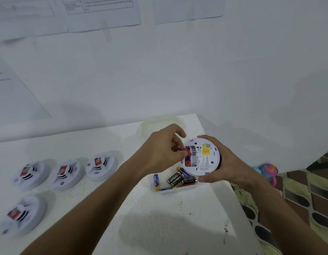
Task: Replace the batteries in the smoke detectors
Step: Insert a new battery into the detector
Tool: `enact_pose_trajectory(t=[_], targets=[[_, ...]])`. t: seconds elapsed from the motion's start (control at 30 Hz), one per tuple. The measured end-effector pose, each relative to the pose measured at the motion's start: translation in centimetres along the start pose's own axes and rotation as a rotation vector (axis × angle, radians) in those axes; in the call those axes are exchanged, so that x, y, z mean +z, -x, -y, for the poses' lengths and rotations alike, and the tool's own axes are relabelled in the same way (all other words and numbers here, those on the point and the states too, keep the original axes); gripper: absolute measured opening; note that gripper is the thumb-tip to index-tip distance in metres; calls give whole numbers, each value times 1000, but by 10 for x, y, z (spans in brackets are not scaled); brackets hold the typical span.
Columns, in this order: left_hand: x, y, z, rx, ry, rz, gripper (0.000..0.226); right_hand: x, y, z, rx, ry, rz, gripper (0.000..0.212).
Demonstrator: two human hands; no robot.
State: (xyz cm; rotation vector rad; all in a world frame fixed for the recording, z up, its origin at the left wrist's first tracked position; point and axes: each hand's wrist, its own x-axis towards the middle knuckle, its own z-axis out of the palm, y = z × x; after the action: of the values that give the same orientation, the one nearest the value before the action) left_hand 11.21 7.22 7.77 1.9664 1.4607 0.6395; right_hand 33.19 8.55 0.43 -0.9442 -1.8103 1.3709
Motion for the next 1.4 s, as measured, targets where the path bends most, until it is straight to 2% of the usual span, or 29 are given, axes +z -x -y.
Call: enact_pose_trajectory(t=[0.17, 0.27, 0.37, 0.5, 0.57, 0.67, 0.73, 0.9, 1.4], targets=[[4, -6, 6, -52, 144, -96, 24, 8, -6, 4, -7, -26, 36, 89], [10, -3, 10, -24, 55, -174, 22, 11, -6, 4, -6, -52, 49, 90], [17, 4, 15, 79, -90, -171, 27, 13, -9, 3, -6, -75, 64, 92], [20, 12, 22, 113, -109, -224, 28, 17, -14, 2, 1, -98, 87, 93], [21, 15, 27, 141, -123, -203, 39, 18, -16, 4, -5, -103, 102, 92], [14, 22, 37, 104, -45, -63, 81, 17, -20, 9, -21, -108, 98, 88], [7, 25, 43, 90, -19, -10, 95, 17, -23, 12, -22, -117, 116, 90], [0, 27, 47, 87, 12, -53, 85, 20, -31, 21, -15, -100, 178, 92], [-10, 50, 68, 29, 53, -121, 78, 45, -49, 22, -17, -84, 269, 94]])
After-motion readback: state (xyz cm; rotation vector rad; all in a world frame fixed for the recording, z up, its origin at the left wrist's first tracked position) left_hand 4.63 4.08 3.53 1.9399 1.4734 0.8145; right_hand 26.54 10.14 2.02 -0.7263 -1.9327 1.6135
